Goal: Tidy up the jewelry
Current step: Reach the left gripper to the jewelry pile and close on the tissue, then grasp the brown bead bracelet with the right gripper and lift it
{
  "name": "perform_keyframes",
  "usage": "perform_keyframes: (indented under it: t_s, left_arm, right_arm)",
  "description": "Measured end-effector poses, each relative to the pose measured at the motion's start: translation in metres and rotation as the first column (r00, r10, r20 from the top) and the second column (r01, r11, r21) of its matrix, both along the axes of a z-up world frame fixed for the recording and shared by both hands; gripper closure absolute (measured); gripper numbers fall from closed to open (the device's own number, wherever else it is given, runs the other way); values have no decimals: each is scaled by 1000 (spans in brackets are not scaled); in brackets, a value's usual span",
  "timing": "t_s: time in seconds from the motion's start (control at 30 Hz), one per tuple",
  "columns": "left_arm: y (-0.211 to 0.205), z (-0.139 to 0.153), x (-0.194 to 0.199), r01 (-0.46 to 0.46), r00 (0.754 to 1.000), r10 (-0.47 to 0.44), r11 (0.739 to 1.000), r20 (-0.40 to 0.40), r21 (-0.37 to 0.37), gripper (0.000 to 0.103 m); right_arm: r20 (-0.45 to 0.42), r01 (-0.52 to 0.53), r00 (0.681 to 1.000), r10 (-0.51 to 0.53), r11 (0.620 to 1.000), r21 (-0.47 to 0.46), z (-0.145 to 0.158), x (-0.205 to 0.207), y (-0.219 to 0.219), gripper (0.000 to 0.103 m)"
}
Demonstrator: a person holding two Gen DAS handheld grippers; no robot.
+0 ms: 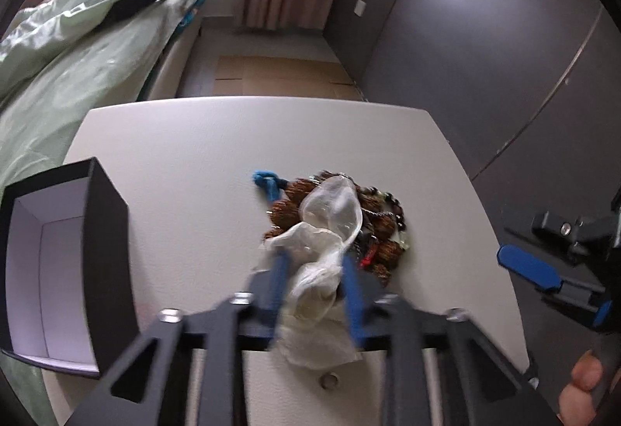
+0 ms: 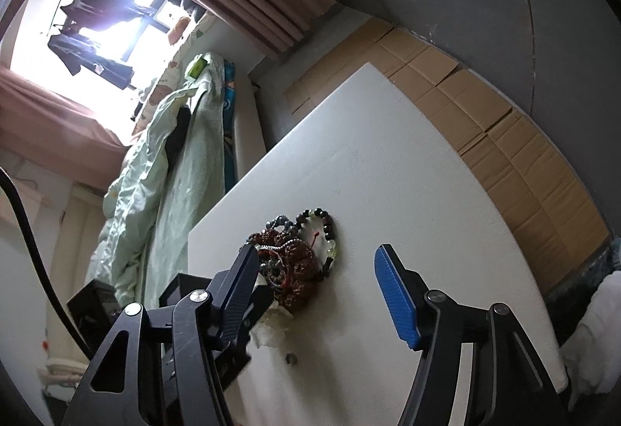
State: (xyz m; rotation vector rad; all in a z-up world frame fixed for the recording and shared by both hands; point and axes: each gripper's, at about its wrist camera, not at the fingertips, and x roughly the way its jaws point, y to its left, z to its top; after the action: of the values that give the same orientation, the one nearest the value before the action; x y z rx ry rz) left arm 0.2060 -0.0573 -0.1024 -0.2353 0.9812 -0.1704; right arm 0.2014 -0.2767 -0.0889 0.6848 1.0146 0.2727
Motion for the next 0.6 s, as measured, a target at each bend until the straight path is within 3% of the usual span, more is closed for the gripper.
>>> perform_keyframes:
  t_s: [0.03, 0.37, 0.6]
  left_arm:
    - [1, 0, 2, 5, 1000, -5, 1000, -2, -12, 99]
    - [31, 26, -1, -8, 997, 14, 997, 74, -78, 102]
    - [58, 37, -6, -56, 992, 68, 992, 102, -116, 102]
  right_arm:
    - [-3, -3, 1000, 3, 1000, 1, -1, 1, 1, 39]
    - [-58, -64, 996, 67, 997, 54, -17, 8, 22, 48]
    - [-82, -91, 992, 94, 995, 39, -25, 10, 39, 54]
